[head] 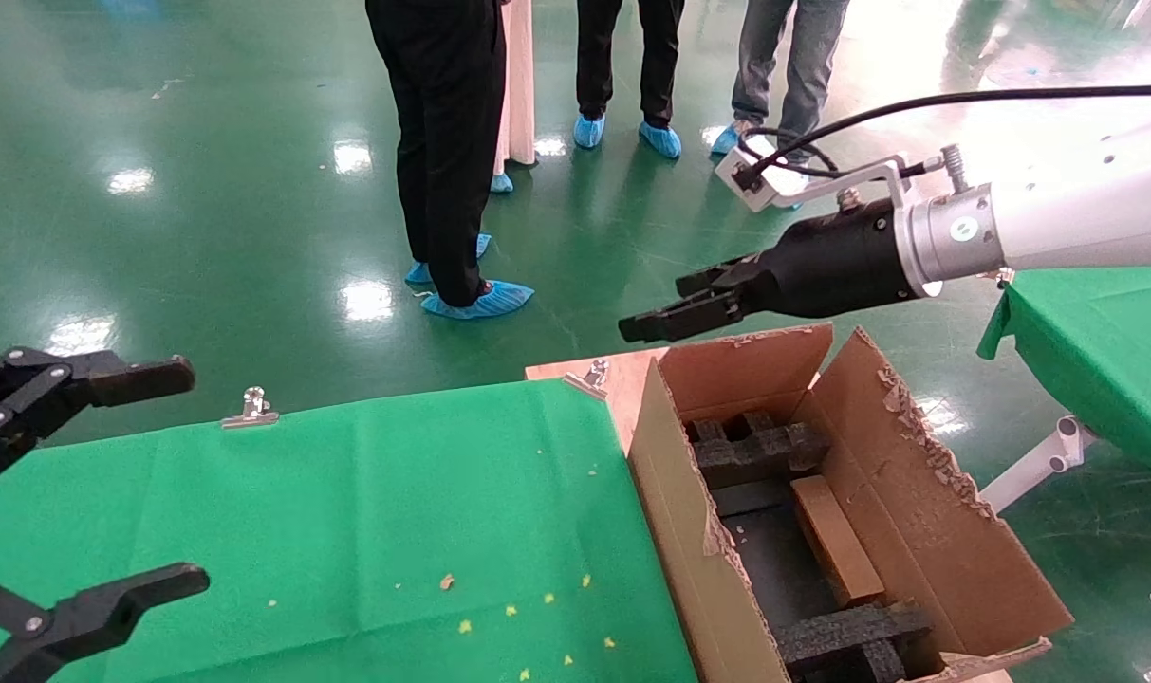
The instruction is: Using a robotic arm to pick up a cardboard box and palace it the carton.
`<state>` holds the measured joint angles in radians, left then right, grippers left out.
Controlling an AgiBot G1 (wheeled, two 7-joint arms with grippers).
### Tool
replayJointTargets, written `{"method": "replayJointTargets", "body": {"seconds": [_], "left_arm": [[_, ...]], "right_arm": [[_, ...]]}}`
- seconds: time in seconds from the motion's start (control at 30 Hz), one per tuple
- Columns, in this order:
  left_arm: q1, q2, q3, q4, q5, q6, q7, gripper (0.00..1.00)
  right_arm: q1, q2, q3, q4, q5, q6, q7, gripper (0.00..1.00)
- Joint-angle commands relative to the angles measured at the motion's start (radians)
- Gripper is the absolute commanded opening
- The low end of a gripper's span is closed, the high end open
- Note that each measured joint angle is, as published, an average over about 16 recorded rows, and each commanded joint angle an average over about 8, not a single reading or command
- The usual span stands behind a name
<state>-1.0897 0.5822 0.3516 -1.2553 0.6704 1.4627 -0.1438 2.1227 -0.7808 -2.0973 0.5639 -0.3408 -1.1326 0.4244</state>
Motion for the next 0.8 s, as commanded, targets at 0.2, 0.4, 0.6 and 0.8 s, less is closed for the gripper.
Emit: {"method": "replayJointTargets", "body": {"seconds": [0.2,0.4,0.6,0.8], "left_arm": [[0.000,0.000,0.000,0.000,0.000,0.000,0.000,1.00],[0.000,0.000,0.000,0.000,0.000,0.000,0.000,1.00],[0.000,0.000,0.000,0.000,0.000,0.000,0.000,1.00],[0.000,0.000,0.000,0.000,0.000,0.000,0.000,1.00]], "right_arm": [[-0.021,0.001,0.027,0.004,-0.011,-0.004,-0.002,1.00],[-0.110,0.016,0.184,0.068,-0.043,-0.036,-0.023,1.00],[-0.224,0.035,0.383,0.148,-0.085,-0.075,-0.049,1.00],[-0.327,0.052,0.563,0.219,-0.123,-0.111,-0.072,1.00]]}}
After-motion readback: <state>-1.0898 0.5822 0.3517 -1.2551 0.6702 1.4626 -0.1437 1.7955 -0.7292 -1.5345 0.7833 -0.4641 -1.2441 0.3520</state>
